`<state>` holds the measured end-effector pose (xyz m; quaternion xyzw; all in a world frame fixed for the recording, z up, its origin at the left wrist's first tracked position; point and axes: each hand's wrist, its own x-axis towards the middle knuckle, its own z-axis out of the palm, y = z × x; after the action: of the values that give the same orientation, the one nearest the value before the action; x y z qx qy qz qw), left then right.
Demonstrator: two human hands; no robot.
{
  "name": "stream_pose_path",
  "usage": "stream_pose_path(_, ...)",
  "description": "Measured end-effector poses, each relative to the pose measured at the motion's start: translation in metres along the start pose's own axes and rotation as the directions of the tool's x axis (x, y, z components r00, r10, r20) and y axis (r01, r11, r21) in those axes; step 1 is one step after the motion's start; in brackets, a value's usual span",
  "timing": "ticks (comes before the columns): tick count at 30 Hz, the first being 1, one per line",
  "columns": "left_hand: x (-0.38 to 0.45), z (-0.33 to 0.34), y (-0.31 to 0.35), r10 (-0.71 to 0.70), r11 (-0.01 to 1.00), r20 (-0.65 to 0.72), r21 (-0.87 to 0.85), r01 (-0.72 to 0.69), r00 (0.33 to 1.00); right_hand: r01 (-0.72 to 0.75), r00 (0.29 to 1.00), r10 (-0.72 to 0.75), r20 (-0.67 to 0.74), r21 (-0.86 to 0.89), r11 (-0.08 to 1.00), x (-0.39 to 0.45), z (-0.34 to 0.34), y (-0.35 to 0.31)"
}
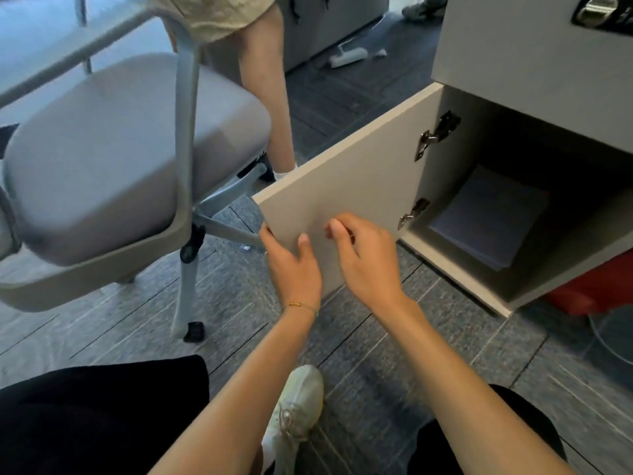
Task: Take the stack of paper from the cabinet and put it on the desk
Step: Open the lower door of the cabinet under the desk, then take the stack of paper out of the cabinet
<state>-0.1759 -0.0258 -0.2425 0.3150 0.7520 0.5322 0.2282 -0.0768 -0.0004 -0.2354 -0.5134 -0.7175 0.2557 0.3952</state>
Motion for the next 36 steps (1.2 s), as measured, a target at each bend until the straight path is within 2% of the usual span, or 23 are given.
stream_pose_path(5, 0.014, 0.008, 0.002, -0.065, 0.992, -0.018, -0.112, 0.062, 0.998, -0.134, 0.986, 0.134, -0.097, 0.014, 0.991, -0.014, -0.015, 0.033)
stream_pose_path(12, -0.032, 0.028, -0.002, -0.104, 0.964, -0.084, -0.253, 0.08, 0.991, -0.294, 0.92, 0.305, -0.246, 0.08, 0.952, -0.021, -0.04, 0.069)
stream_pose_path(15, -0.055, 0.047, -0.014, -0.081, 0.956, -0.016, -0.282, 0.074, 0.997, -0.346, 0.881, 0.357, -0.311, 0.093, 0.934, -0.023, -0.05, 0.082)
stream_pose_path(18, -0.074, 0.076, -0.018, -0.024, 0.98, 0.162, -0.189, 0.055, 0.986, -0.39, 0.836, 0.415, -0.36, 0.143, 0.91, -0.026, -0.058, 0.099)
stream_pose_path(21, -0.069, 0.12, -0.025, 0.027, 1.0, 0.406, -0.012, -0.024, 0.914, -0.453, 0.783, 0.484, -0.39, 0.177, 0.874, -0.022, -0.065, 0.13)
stream_pose_path(25, -0.042, 0.187, -0.043, 0.029, 0.971, 0.663, 0.16, -0.179, 0.748, -0.589, 0.68, 0.633, -0.37, 0.238, 0.772, -0.01, -0.076, 0.193)
stream_pose_path(28, -0.016, 0.24, -0.062, -0.008, 0.909, 0.771, 0.271, -0.318, 0.636, -0.71, 0.554, 0.762, -0.335, 0.289, 0.643, 0.0, -0.085, 0.242)
stream_pose_path(31, 0.011, 0.293, -0.088, -0.061, 0.863, 0.817, 0.332, -0.382, 0.573, -0.832, 0.381, 0.886, -0.263, 0.32, 0.453, 0.011, -0.095, 0.288)
stream_pose_path(32, 0.019, 0.309, -0.095, -0.06, 0.841, 0.826, 0.343, -0.417, 0.56, -0.86, 0.361, 0.904, -0.228, 0.294, 0.417, 0.014, -0.097, 0.304)
stream_pose_path(34, 0.03, 0.337, -0.104, -0.058, 0.789, 0.841, 0.369, -0.491, 0.539, -0.866, 0.403, 0.894, -0.195, 0.235, 0.442, 0.021, -0.1, 0.327)
stream_pose_path(36, 0.039, 0.36, -0.113, -0.071, 0.752, 0.843, 0.397, -0.527, 0.533, -0.836, 0.432, 0.88, -0.196, 0.28, 0.473, 0.028, -0.102, 0.343)
